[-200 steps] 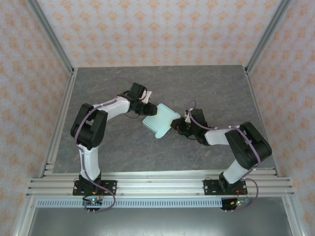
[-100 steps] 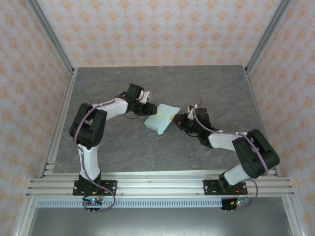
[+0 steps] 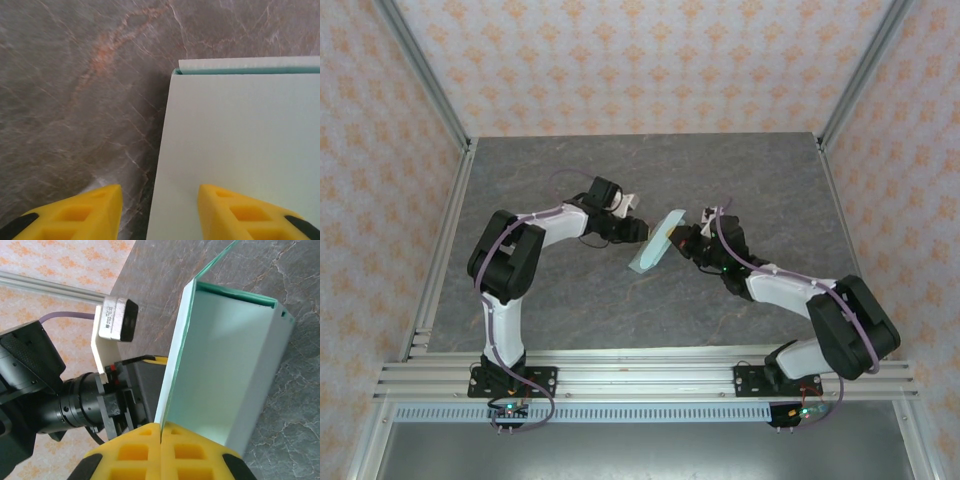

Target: Fold the paper box

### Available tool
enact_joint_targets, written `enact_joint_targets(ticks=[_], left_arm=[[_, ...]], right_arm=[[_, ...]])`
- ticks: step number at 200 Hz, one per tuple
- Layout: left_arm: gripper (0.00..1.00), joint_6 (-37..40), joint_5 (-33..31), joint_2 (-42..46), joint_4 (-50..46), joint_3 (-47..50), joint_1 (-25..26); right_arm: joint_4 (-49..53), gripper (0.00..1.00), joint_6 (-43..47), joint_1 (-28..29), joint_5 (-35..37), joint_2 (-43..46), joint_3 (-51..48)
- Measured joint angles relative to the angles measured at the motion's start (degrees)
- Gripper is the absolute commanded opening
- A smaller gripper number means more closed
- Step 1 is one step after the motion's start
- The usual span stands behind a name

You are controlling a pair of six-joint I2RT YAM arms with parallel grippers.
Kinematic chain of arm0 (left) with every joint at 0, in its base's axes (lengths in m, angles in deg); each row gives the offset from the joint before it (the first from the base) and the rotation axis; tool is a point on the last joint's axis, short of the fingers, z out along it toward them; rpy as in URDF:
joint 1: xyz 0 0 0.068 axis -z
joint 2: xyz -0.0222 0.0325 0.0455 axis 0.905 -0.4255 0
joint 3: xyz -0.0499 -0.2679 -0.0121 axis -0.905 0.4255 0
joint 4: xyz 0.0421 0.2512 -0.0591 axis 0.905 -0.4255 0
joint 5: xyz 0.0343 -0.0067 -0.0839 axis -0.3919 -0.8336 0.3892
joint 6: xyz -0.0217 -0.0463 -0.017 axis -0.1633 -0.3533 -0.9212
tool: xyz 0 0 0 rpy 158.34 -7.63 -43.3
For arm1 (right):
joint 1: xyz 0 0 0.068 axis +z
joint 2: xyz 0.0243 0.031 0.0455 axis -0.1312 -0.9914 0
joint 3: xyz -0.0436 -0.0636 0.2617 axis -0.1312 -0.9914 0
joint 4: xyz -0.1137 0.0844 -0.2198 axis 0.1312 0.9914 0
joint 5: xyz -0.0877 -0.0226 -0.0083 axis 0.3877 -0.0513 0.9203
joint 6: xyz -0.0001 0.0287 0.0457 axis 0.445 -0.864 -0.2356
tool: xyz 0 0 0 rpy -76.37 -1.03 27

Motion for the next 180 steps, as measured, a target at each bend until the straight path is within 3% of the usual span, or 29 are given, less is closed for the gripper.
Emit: enact_joint_targets(ticks=[55, 87, 134, 161, 180], left_arm=[[0.53, 0.07, -0.50, -1.44, -0.74, -0.72, 1.73], [0.60, 0.26, -5.92, 0.11, -1.62, -0.26, 2.01], [0.73, 0.22, -18.58, 17.25, 1.31, 10.80, 2.08], [0.84, 0.52, -20.24, 27.89, 7.87, 20.68, 3.02], [0.85, 1.55, -20.28, 31.98, 12.92, 26.53, 4.87]], right_arm=[[5.75, 0.00, 0.07, 1.57, 5.35, 0.68, 2.16], [8.35, 0.00, 0.13, 1.92, 8.59, 1.01, 3.32], [9.46, 0.00, 0.22, 2.69, 10.49, 0.98, 3.91], [9.46, 0.00, 0.22, 2.84, 10.80, 0.90, 3.98], [9.44, 0.00, 0.22, 2.84, 10.93, 0.55, 4.20]])
